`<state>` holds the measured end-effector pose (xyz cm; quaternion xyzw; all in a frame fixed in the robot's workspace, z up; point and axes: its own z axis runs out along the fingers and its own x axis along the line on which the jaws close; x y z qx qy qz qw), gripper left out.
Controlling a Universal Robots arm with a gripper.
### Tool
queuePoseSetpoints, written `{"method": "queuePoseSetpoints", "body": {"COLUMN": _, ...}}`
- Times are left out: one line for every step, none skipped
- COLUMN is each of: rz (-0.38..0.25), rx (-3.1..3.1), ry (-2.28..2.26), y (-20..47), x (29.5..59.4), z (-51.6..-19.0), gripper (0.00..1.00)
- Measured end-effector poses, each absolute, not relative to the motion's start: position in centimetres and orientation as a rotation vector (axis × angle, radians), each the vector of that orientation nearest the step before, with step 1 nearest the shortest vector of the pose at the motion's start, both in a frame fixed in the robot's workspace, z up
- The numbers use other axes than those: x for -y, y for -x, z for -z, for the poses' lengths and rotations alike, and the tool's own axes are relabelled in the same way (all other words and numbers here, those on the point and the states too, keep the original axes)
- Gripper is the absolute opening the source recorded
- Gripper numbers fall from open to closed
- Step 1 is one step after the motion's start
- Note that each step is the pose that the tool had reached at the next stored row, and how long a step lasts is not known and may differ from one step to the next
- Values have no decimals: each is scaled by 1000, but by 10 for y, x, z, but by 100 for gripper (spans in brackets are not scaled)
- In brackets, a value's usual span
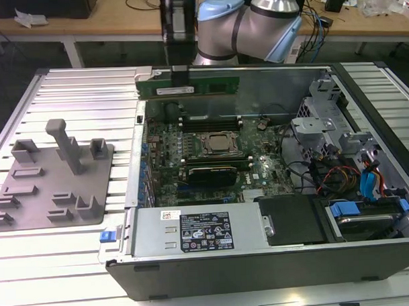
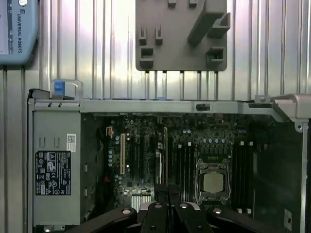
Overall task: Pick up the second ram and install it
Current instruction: 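Pick up the second ram and move it above second insertion slot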
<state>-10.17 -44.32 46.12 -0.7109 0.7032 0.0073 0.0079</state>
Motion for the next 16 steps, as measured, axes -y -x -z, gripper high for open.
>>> {"method": "queuePoseSetpoints", "body": {"rz": -23, "rx": -2198, "ry": 2222, "y": 92, "x": 443, "z": -461, "gripper": 9}}
{"method": "queuePoseSetpoints", "body": {"rz": -24, "rx": -2198, "ry": 2222, "y": 89, "x": 443, "z": -461, "gripper": 9}}
{"method": "queuePoseSetpoints", "body": {"rz": -24, "rx": -2198, "ry": 2223, "y": 85, "x": 443, "z": -461, "gripper": 9}}
{"method": "queuePoseSetpoints", "body": {"rz": -24, "rx": -2199, "ry": 2223, "y": 79, "x": 443, "z": -460, "gripper": 9}}
{"method": "queuePoseSetpoints", "body": {"rz": -25, "rx": -2199, "ry": 2223, "y": 71, "x": 443, "z": -460, "gripper": 9}}
{"method": "queuePoseSetpoints", "body": {"rz": -25, "rx": -2199, "ry": 2223, "y": 65, "x": 443, "z": -459, "gripper": 9}}
{"method": "queuePoseSetpoints", "body": {"rz": -25, "rx": -2199, "ry": 2223, "y": 61, "x": 443, "z": -458, "gripper": 9}}
{"method": "queuePoseSetpoints", "body": {"rz": -25, "rx": -2199, "ry": 2223, "y": 57, "x": 443, "z": -457, "gripper": 9}}
{"method": "queuePoseSetpoints", "body": {"rz": -25, "rx": -2199, "ry": 2223, "y": 52, "x": 442, "z": -456, "gripper": 9}}
{"method": "queuePoseSetpoints", "body": {"rz": -26, "rx": -2199, "ry": 2223, "y": 47, "x": 441, "z": -454, "gripper": 9}}
{"method": "queuePoseSetpoints", "body": {"rz": -26, "rx": -2199, "ry": 2223, "y": 43, "x": 438, "z": -452, "gripper": 9}}
{"method": "queuePoseSetpoints", "body": {"rz": -26, "rx": -2199, "ry": 2224, "y": 41, "x": 435, "z": -449, "gripper": 9}}
{"method": "queuePoseSetpoints", "body": {"rz": -26, "rx": -2200, "ry": 2224, "y": 40, "x": 431, "z": -447, "gripper": 9}}
{"method": "queuePoseSetpoints", "body": {"rz": -26, "rx": -2199, "ry": 2223, "y": 40, "x": 429, "z": -446, "gripper": 9}}
{"method": "queuePoseSetpoints", "body": {"rz": -26, "rx": -2199, "ry": 2223, "y": 39, "x": 427, "z": -445, "gripper": 9}}
{"method": "queuePoseSetpoints", "body": {"rz": -26, "rx": -2200, "ry": 2224, "y": 39, "x": 422, "z": -443, "gripper": 9}}
